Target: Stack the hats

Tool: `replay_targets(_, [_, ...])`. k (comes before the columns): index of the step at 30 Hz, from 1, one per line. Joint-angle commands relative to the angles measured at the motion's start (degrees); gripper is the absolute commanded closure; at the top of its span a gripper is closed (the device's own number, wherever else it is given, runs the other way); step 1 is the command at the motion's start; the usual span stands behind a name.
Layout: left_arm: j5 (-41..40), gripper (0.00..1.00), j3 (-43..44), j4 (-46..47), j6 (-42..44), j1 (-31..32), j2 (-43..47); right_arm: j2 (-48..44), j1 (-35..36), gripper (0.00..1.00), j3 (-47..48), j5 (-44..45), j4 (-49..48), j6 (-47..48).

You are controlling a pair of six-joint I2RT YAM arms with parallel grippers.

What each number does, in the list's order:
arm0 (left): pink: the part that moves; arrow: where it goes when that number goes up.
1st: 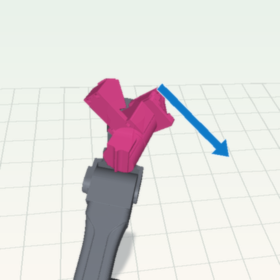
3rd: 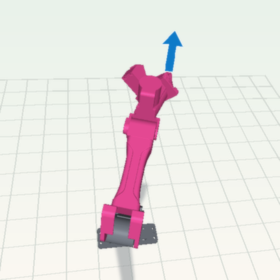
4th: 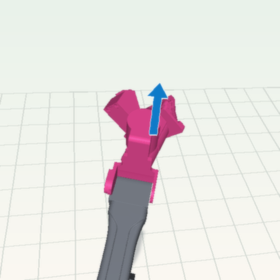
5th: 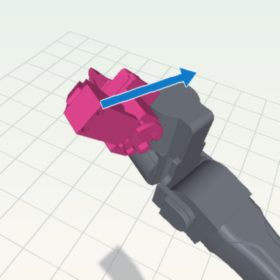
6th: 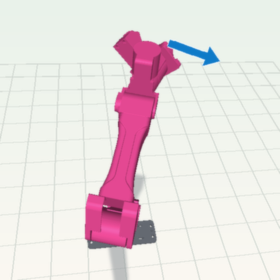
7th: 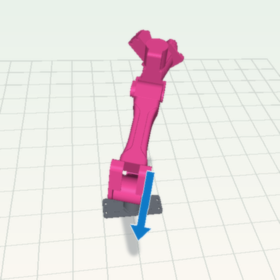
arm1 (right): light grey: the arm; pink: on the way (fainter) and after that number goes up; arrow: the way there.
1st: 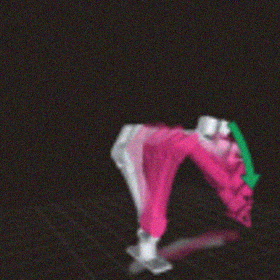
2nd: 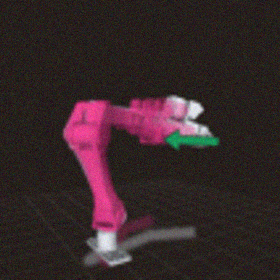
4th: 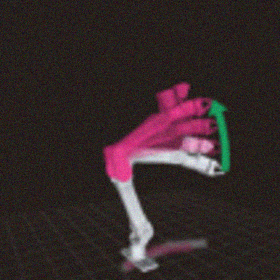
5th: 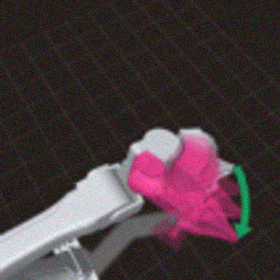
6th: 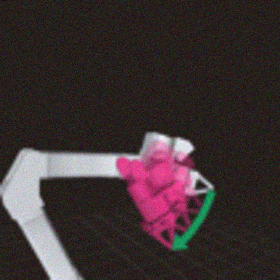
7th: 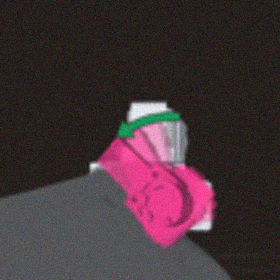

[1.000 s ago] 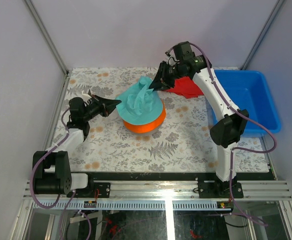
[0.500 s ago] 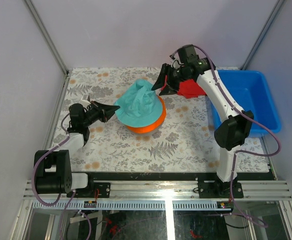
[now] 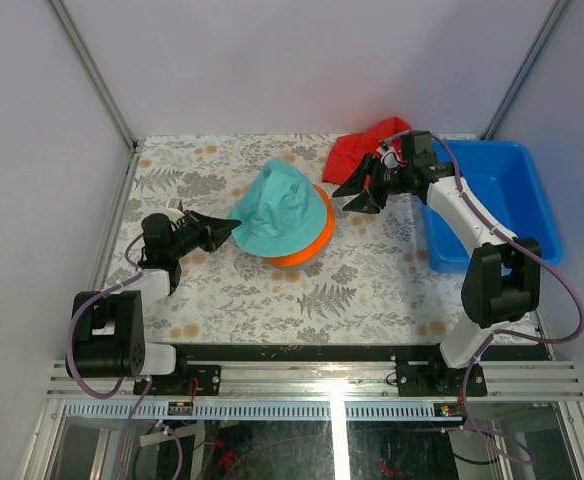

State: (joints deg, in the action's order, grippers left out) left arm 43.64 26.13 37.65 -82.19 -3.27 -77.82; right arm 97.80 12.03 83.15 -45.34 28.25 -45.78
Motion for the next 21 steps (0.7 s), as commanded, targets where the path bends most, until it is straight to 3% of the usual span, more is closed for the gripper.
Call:
replay_targets(1, [0.6,1.00,0.6,2.2,1.4,-0.5,-0.2,-3.3,0.7,0.40,-3.4,-6.8,-13.1,-5.6])
replay_targets(21, [0.3,1.00,1.6,1.5,1.1,-0.6,0.3,3.0,4.0,0.41,-8.1,-6.9,-20.4,-7.9])
